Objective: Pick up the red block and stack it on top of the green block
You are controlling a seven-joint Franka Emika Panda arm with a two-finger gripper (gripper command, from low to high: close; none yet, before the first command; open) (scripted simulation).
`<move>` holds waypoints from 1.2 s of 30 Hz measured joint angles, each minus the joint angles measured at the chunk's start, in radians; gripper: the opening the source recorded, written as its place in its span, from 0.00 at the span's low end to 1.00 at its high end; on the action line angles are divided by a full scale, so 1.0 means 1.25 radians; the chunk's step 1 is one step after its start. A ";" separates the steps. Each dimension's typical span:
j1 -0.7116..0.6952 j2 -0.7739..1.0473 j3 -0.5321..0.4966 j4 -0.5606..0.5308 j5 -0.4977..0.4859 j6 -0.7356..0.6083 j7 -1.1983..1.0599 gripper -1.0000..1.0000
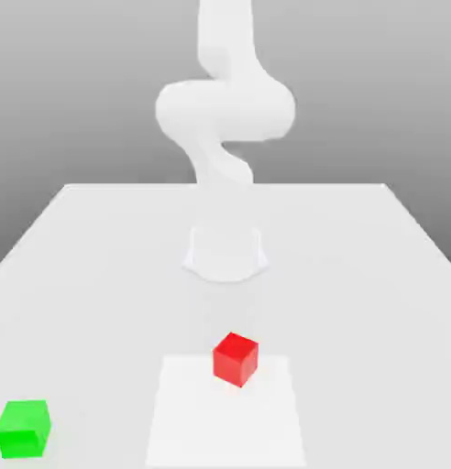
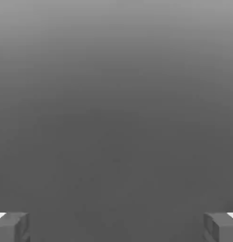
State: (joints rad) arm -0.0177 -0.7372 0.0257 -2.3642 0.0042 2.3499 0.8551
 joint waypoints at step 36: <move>-0.037 0.637 0.062 -0.428 -0.034 0.489 0.461 0.00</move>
State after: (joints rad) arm -0.0643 0.0590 0.1028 -2.8993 -0.0385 2.9612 1.4315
